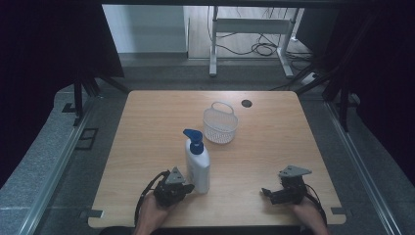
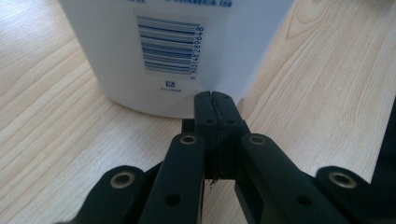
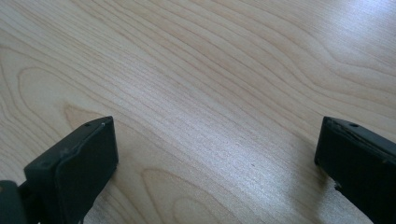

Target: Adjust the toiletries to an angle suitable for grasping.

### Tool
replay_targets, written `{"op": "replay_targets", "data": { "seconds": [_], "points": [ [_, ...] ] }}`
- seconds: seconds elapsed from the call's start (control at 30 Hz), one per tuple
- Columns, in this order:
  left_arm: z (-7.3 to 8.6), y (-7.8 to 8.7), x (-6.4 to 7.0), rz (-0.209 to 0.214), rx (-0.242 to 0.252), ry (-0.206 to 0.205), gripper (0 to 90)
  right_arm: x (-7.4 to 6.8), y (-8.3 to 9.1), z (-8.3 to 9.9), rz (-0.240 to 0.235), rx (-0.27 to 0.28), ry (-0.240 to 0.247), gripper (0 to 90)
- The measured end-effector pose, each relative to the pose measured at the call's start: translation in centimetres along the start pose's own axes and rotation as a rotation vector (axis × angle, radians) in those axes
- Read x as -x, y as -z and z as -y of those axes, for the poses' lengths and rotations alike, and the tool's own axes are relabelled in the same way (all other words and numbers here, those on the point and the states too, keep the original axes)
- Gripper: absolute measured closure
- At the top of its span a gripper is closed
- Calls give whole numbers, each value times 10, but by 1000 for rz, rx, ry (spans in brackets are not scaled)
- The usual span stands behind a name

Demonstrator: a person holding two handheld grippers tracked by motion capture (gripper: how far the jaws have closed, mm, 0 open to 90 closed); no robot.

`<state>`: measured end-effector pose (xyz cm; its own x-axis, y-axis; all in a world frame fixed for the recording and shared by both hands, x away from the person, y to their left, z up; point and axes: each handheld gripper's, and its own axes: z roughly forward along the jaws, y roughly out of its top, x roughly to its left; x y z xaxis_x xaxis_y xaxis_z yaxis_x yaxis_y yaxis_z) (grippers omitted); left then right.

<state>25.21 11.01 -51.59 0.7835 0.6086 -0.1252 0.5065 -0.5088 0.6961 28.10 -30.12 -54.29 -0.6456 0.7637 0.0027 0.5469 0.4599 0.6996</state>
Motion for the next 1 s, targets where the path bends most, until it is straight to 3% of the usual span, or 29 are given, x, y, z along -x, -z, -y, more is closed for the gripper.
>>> {"op": "replay_targets", "data": {
  "seconds": [0.53,0.73,1.0],
  "points": [
    [-11,-15,8,-14,36,-14,892,0,0,0,0,0,1,0],
    [-13,-23,10,-16,15,-18,892,0,0,0,0,-1,2,0],
    [-11,-19,11,-15,-14,-28,891,0,0,0,0,0,1,0]
  ]
}}
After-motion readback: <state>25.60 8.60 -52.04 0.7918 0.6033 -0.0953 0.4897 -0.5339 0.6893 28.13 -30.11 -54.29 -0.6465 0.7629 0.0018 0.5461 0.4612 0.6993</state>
